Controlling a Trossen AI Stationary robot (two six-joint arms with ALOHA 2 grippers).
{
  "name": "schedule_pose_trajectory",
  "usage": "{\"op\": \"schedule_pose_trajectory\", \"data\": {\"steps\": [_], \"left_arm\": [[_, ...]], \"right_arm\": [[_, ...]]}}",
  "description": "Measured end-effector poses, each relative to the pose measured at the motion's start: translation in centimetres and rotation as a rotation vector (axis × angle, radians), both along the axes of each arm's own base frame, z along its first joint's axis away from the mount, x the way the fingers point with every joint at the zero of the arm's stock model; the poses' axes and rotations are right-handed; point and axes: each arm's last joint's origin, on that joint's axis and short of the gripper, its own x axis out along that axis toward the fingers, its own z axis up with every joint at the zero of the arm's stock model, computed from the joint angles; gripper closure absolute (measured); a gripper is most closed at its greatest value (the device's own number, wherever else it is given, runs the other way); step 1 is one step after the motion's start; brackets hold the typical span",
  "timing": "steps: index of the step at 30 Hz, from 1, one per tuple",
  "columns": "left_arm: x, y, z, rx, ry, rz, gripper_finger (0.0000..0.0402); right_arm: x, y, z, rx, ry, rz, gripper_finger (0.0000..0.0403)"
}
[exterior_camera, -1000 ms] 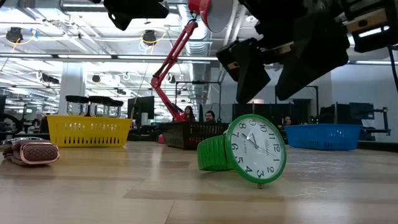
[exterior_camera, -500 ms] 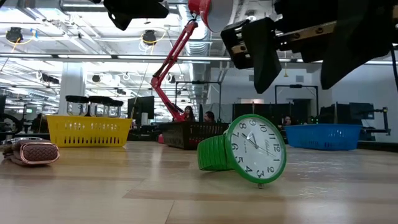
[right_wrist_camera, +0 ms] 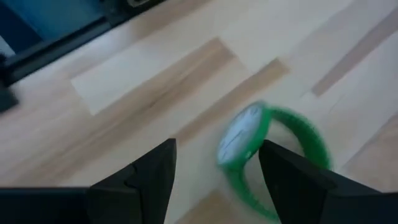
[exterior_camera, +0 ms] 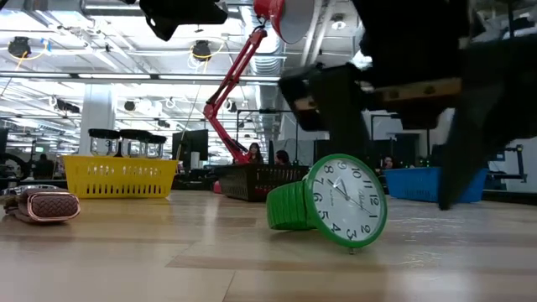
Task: Pick & Place Office items
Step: Put the green wrist watch into the blue bin
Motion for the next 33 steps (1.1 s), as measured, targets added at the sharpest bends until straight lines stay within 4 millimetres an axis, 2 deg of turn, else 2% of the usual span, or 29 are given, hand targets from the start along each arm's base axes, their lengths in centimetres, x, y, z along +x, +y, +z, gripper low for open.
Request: {"op": "schedule_pose_trajectory", "data": {"steps": [5, 10, 14, 24, 33], "left_arm": [[0.0, 0.0, 0.0, 0.002, 0.002, 0.0, 0.0252], [0.0, 0.0, 0.0, 0.002, 0.003, 0.0, 0.0252], [0.0, 0.0, 0.0, 0.002, 0.003, 0.0, 0.0252], [0.0, 0.0, 0.0, 0.001, 0.002, 0.0, 0.0252], [0.0, 0.0, 0.0, 0.001, 0.003, 0.0, 0.0252]], "right_arm": [[0.8, 0.3, -1.8, -0.038, 0.013, 0.051, 0.0182], [1.7, 0.5, -2.6, -0.024, 0.031, 0.064, 0.0188], [2.1, 0.3, -2.4, -0.024, 0.068, 0.068, 0.0215], [3.3, -0.7, -0.5, -0.054, 0.135, -0.028, 0.0318], [3.5, -1.2, -0.2, -0.137, 0.161, -0.096, 0.0337]]}}
